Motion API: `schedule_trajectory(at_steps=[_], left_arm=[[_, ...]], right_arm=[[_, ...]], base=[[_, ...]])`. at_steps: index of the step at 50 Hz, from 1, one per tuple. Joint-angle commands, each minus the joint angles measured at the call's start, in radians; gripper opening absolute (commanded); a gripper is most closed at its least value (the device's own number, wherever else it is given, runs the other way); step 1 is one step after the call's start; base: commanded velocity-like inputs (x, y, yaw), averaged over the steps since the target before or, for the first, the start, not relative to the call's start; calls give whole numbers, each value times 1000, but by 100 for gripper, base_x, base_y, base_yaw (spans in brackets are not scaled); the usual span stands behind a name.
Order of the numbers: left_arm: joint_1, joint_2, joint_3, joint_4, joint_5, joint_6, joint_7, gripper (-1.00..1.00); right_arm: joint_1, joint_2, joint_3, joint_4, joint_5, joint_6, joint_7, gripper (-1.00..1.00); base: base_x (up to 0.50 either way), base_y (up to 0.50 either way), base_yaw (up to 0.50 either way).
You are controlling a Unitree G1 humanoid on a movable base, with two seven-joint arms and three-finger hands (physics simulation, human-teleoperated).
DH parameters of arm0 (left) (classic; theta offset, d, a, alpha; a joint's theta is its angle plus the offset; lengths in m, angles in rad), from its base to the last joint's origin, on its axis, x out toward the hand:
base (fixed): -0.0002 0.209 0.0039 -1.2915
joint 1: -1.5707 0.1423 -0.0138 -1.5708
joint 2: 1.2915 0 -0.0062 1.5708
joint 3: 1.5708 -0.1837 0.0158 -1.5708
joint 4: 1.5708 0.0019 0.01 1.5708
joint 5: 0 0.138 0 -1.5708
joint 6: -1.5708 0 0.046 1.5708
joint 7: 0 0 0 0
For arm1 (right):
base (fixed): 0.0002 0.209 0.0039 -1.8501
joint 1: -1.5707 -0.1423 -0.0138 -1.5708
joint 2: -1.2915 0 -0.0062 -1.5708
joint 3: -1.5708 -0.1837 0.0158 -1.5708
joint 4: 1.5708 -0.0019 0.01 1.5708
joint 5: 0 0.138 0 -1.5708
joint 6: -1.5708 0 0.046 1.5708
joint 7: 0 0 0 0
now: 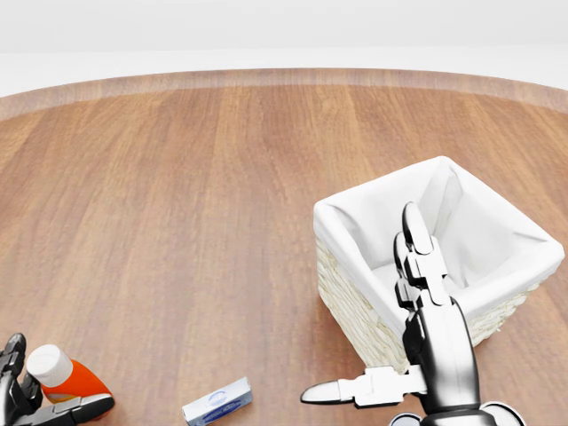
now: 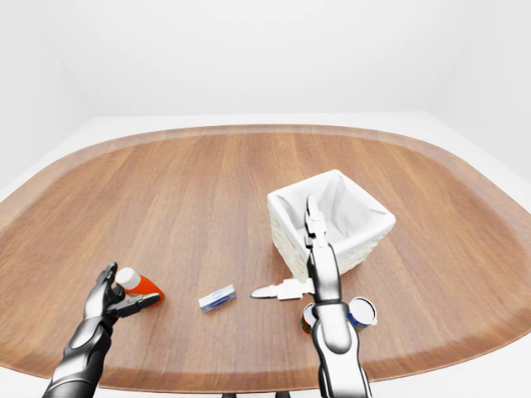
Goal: Pick up the ketchup, and put it in the basket.
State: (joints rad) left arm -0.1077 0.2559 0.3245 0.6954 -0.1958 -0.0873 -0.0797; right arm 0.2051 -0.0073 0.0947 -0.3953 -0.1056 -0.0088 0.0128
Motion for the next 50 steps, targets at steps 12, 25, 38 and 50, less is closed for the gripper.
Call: schedule_trajectory(at_steps=[12,25,38,50], left_arm=[[-59,30,-32,170,-61,0,-6,-100],[-66,34,-40,192,-56,0,0,-100],[31,11,-36,-153,21,0,63,-100],[89,-73,-11,-609,146,0,31,-100]], right_arm=[[3,-2,8,3,-4,-7,2,100],[4,-3,17,16,-10,-19,4,100],[0,-3,20,27,-13,-25,4,100],[-2,-2,20,25,-10,-16,5,100]], base=[[0,0,0],[0,0,0],[0,0,0],[0,0,0]])
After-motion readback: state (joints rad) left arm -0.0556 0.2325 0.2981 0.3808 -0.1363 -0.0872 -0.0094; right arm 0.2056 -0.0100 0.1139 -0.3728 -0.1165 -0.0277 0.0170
